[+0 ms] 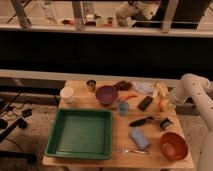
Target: Place apple in tray
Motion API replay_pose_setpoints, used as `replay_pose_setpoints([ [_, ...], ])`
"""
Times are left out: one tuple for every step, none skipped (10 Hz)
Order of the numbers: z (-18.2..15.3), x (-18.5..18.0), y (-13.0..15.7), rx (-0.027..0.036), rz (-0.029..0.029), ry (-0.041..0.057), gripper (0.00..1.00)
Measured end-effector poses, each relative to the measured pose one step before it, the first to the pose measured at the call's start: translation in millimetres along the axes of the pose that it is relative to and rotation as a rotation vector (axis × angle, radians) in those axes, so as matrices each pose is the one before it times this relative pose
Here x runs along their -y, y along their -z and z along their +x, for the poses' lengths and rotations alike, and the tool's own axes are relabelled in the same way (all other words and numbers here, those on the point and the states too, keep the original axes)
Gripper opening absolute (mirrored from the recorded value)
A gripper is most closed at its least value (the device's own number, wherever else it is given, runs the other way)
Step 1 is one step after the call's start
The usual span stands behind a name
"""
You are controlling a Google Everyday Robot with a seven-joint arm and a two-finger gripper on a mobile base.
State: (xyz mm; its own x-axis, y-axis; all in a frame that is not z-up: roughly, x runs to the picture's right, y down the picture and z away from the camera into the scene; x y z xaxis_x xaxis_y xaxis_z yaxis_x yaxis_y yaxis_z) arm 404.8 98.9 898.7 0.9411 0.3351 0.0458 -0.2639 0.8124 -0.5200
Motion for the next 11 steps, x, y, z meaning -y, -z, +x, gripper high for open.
replay_pose_setpoints([
  [-2.37,2.0,9.95,0.01433,0.01778,0.0044,0.2],
  [-3.78,2.56,13.39,0.01414,0.01943,0.00947,0.19],
  [-3.96,1.06,12.27,0.01351,0.01319,0.01215,0.19],
  [-9.03,-0.07,18.17,0.02123,0.01402,0.02937,0.19],
  [-12.04,-3.47,11.05,0.01824,0.0034,0.03414,0.19],
  [-13.73,-3.61,7.59,0.01678,0.00412,0.03339,0.19],
  [-27.42,-8.12,8.92,0.02964,0.00094,0.05851,0.19],
  [-19.45,-6.44,5.09,0.0197,-0.00159,0.04315,0.19],
  [-24.17,-11.17,3.71,0.02375,-0.00769,0.05938,0.19],
  [-20.41,-9.17,2.78,0.02047,-0.00882,0.05302,0.19],
  [-28.65,-10.82,3.01,0.03327,-0.01561,0.08081,0.19],
])
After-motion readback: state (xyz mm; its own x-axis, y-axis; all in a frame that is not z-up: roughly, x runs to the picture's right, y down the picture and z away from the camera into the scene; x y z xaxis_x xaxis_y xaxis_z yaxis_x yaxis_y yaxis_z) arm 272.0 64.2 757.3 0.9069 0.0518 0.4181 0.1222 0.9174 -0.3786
